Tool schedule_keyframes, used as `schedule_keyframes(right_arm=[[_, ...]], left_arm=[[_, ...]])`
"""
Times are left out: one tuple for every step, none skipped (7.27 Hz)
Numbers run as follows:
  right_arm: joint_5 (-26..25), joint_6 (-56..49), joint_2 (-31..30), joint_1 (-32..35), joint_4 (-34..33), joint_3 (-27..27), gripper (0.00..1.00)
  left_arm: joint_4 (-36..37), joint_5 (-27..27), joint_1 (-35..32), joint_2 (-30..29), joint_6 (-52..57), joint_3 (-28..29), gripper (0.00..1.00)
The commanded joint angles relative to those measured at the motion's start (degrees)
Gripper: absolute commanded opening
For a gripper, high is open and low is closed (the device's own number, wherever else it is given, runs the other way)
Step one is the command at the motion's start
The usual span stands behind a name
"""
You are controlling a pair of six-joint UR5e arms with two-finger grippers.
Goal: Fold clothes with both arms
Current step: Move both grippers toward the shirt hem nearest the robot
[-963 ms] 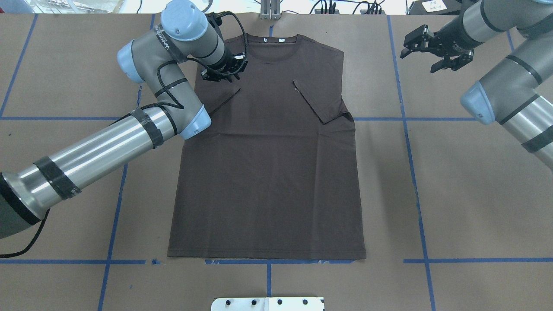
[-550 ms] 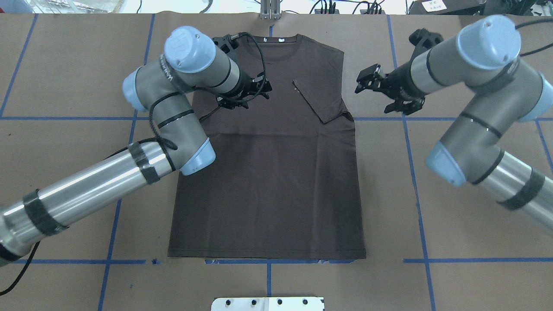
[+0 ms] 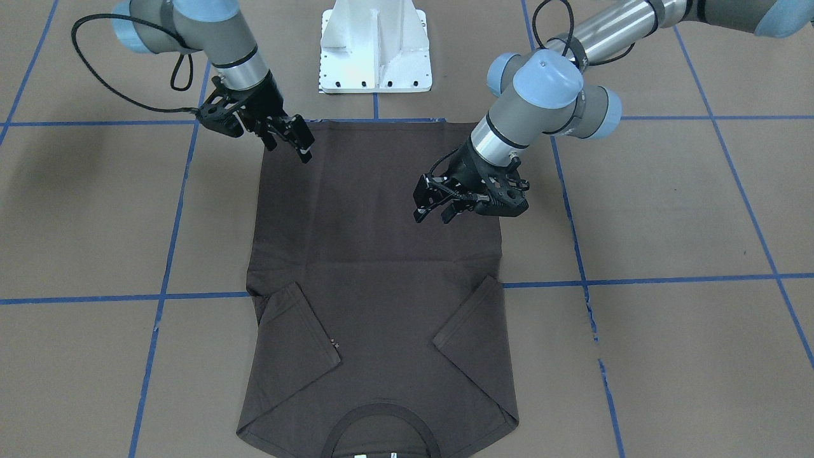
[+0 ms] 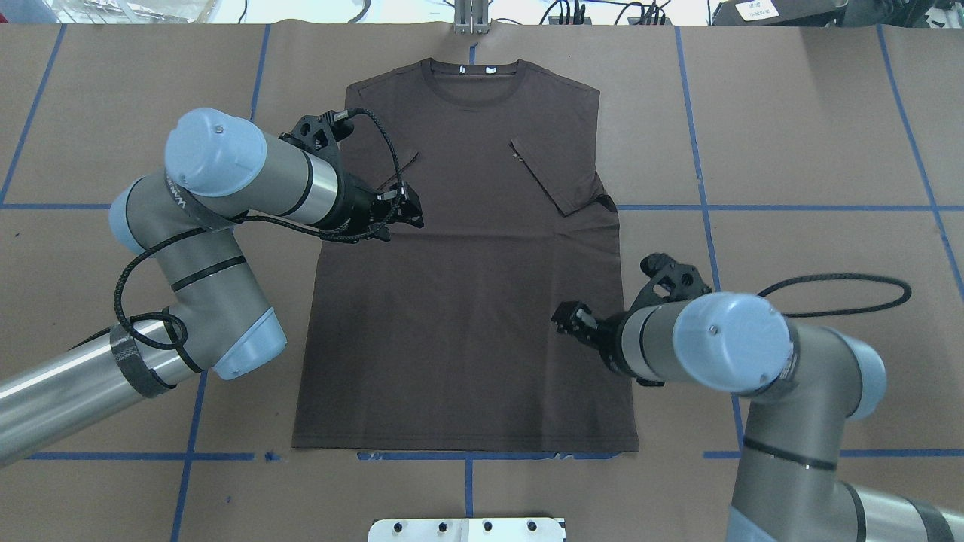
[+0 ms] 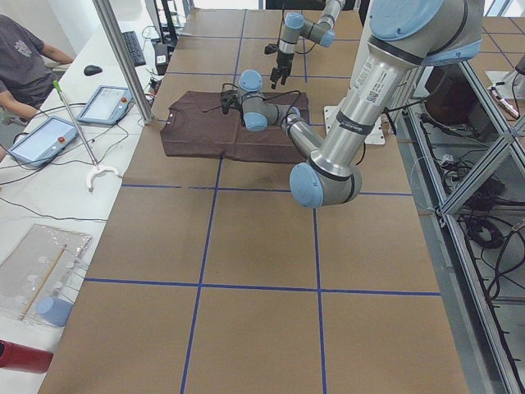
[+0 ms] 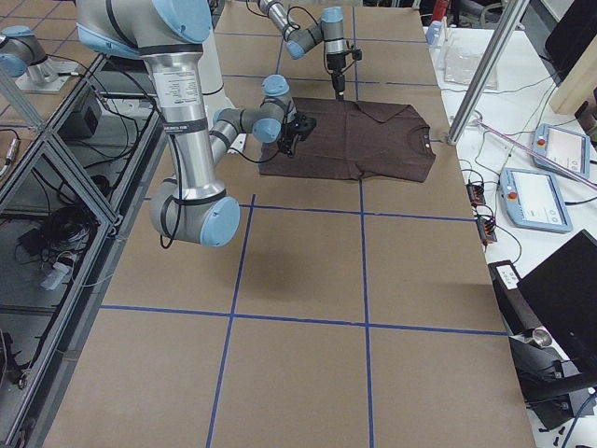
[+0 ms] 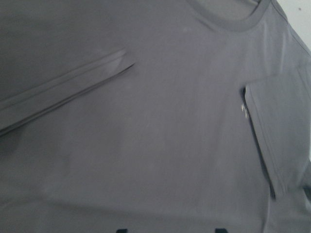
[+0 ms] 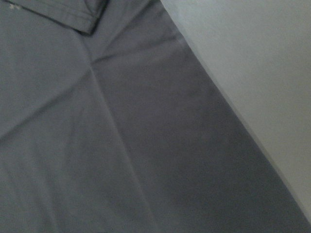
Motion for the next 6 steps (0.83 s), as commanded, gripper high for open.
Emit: schedule_keyframes(right_arm=[[-6.72, 6.01, -2.63, -6.89, -3.80, 0.81, 0.76], [-6.83, 6.80, -3.95, -7.95, -3.81, 0.90, 0.73], [-6.83, 8.28, -6.40, -9.18, -3.81, 2.03, 0.70], [-6.92, 8.56, -8.42, -10.58, -3.72, 3.52, 0.70], [-7.09, 8.65, -9.92, -11.29, -3.72, 3.53, 0.70], [-7.01, 8.74, -10.03, -11.56, -3.72, 3.79, 0.70]], left_arm=[[-0.08, -0.51, 0.04, 0.55, 0.07, -0.64, 0.62], [-0.08, -0.25, 0.04, 0.55, -0.11, -0.46, 0.62], [-0.08, -0.16, 0.04, 0.55, -0.20, -0.46, 0.63], [-0.08, -0.16, 0.04, 0.55, -0.20, -0.29, 0.63], [-0.08, -0.16, 0.04, 0.55, -0.37, -0.37, 0.65], [-0.08, -0.25, 0.12, 0.55, -0.46, -0.37, 0.65]])
